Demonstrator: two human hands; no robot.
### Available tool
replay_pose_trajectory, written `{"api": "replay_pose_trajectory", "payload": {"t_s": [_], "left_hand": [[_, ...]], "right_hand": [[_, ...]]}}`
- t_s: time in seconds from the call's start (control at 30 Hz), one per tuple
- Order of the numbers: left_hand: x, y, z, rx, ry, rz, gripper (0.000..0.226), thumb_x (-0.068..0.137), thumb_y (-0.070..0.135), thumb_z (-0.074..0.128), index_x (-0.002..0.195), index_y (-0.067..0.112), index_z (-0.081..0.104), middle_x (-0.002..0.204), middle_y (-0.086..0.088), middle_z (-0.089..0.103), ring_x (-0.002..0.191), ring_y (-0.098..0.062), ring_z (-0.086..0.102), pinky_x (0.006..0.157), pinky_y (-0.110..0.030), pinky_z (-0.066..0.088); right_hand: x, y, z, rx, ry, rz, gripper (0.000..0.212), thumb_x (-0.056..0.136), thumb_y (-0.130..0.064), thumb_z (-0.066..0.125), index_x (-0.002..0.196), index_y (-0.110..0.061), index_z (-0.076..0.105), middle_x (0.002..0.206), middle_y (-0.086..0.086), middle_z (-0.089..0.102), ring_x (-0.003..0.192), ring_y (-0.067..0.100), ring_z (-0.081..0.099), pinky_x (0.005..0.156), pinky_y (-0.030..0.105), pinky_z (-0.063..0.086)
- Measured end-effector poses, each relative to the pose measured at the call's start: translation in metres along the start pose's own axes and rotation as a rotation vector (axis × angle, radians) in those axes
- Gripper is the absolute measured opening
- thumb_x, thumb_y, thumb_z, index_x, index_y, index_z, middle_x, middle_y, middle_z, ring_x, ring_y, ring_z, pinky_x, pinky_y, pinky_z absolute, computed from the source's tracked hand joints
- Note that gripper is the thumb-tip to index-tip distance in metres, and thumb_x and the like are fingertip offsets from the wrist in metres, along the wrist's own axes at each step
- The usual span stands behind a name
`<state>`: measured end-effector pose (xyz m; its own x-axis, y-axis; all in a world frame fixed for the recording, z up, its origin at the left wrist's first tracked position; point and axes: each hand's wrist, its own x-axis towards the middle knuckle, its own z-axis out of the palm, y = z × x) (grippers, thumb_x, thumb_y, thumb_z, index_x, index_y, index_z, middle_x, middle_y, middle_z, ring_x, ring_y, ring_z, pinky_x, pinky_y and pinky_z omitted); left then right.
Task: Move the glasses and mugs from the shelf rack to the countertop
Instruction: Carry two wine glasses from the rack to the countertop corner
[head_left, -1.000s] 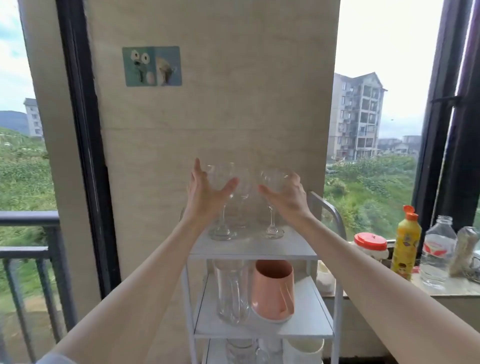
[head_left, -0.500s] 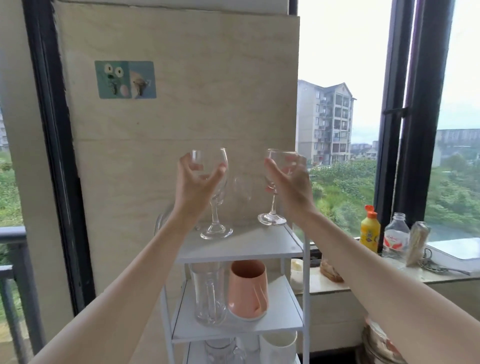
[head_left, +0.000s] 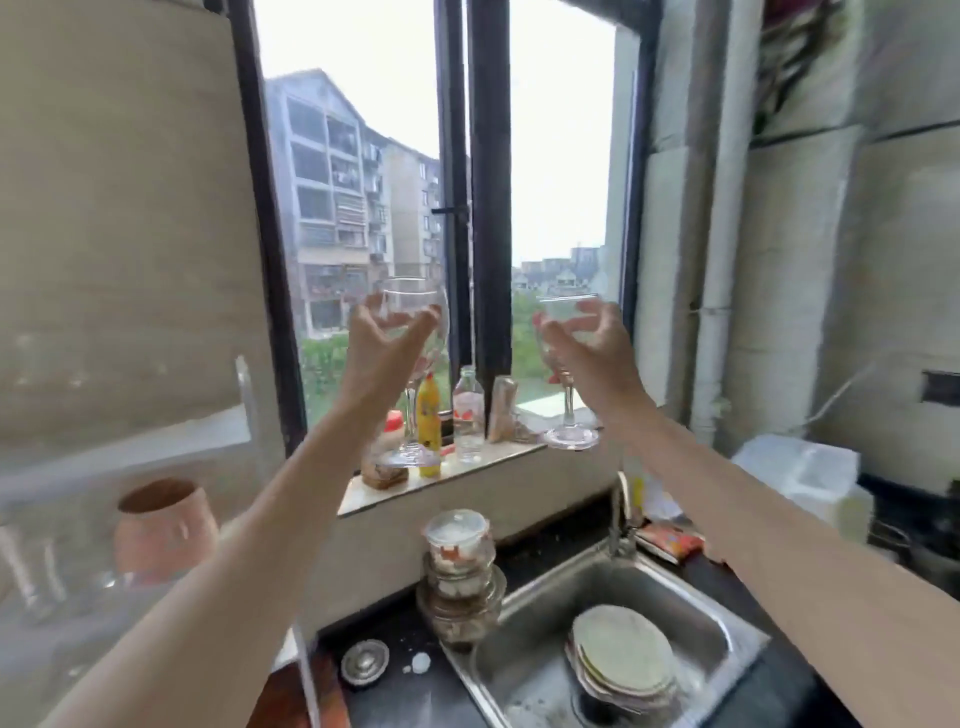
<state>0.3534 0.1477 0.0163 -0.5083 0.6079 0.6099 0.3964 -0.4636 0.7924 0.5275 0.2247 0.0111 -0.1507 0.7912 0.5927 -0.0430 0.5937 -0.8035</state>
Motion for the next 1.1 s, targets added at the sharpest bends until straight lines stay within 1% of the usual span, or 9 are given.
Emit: {"api": "replay_pose_trajectory", "payload": {"t_s": [0.13,0.23,0.33,0.47,0.6,0.77,0.87,1.0,1.1], "left_hand": [[-0.039,0.01,0.114,-0.098,-0.124,-0.04,0.059,0.08,0.033,0.068,0.125,0.011,0.036,0.115,-0.012,0.06,0.097,-0.027,0.064,0.071,-0.03,0.055],[-0.068,0.023,0.197,-0.188,-0.248,-0.088,0.076,0.075,0.036,0.072,0.133,0.004,0.033,0.122,-0.017,0.055,0.106,-0.034,0.061,0.083,-0.039,0.054],[-0.097,0.036,0.28,-0.251,-0.345,-0.09,0.078,0.074,0.037,0.071,0.135,0.009,0.032,0.123,-0.014,0.053,0.109,-0.035,0.059,0.095,-0.051,0.046],[-0.134,0.044,0.381,-0.336,-0.494,-0.112,0.068,0.077,0.039,0.069,0.132,0.016,0.035,0.128,-0.009,0.054,0.111,-0.026,0.058,0.093,-0.042,0.049],[-0.165,0.061,0.484,-0.396,-0.622,-0.094,0.049,0.078,0.038,0.068,0.115,0.026,0.038,0.112,-0.003,0.058,0.096,-0.014,0.063,0.069,-0.022,0.049],[-0.192,0.073,0.605,-0.487,-0.767,-0.082,0.074,0.071,0.042,0.068,0.129,0.01,0.035,0.115,-0.011,0.057,0.098,-0.022,0.06,0.087,-0.04,0.05],[-0.203,0.08,0.678,-0.51,-0.843,-0.06,0.08,0.068,0.044,0.066,0.13,0.008,0.032,0.113,-0.017,0.054,0.094,-0.02,0.056,0.087,-0.04,0.048],[-0.213,0.092,0.77,-0.555,-0.878,-0.102,0.07,0.076,0.037,0.07,0.129,0.014,0.031,0.1,0.007,0.052,0.102,-0.021,0.06,0.091,-0.043,0.051],[-0.228,0.101,0.835,-0.568,-0.917,-0.118,0.066,0.081,0.032,0.067,0.133,0.012,0.03,0.099,0.009,0.052,0.093,-0.015,0.064,0.081,-0.031,0.055]], "right_hand": [[-0.013,0.015,-0.131,-0.113,0.107,0.035,0.043,0.08,-0.034,0.066,0.111,-0.019,0.039,0.112,0.011,0.057,0.078,0.02,0.062,0.07,0.039,0.055],[-0.026,0.022,-0.222,-0.19,0.194,0.073,0.049,0.08,-0.037,0.065,0.117,-0.017,0.039,0.11,0.008,0.057,0.084,0.021,0.061,0.072,0.04,0.055],[-0.041,0.028,-0.306,-0.229,0.271,0.096,0.053,0.08,-0.039,0.064,0.121,-0.017,0.039,0.101,0.003,0.059,0.071,0.013,0.059,0.061,0.031,0.053],[-0.06,0.036,-0.4,-0.318,0.382,0.132,0.058,0.081,-0.038,0.063,0.127,-0.014,0.036,0.099,-0.002,0.056,0.082,0.01,0.059,0.057,0.022,0.05],[-0.07,0.047,-0.493,-0.39,0.509,0.171,0.054,0.081,-0.037,0.064,0.124,-0.016,0.038,0.107,0.001,0.055,0.085,0.009,0.059,0.051,0.016,0.049],[-0.065,0.072,-0.598,-0.49,0.586,0.189,0.057,0.081,-0.037,0.064,0.126,-0.016,0.036,0.107,0.0,0.053,0.088,0.017,0.06,0.059,0.025,0.051],[-0.05,0.087,-0.659,-0.51,0.657,0.194,0.056,0.081,-0.036,0.066,0.124,-0.016,0.036,0.105,-0.001,0.052,0.086,0.018,0.058,0.057,0.024,0.049],[-0.031,0.101,-0.737,-0.543,0.734,0.208,0.062,0.08,-0.034,0.067,0.128,-0.013,0.034,0.104,-0.003,0.05,0.084,0.015,0.058,0.058,0.024,0.049],[-0.021,0.113,-0.793,-0.563,0.777,0.226,0.061,0.08,-0.033,0.067,0.128,-0.012,0.035,0.107,0.0,0.049,0.079,0.015,0.058,0.062,0.027,0.05]]}}
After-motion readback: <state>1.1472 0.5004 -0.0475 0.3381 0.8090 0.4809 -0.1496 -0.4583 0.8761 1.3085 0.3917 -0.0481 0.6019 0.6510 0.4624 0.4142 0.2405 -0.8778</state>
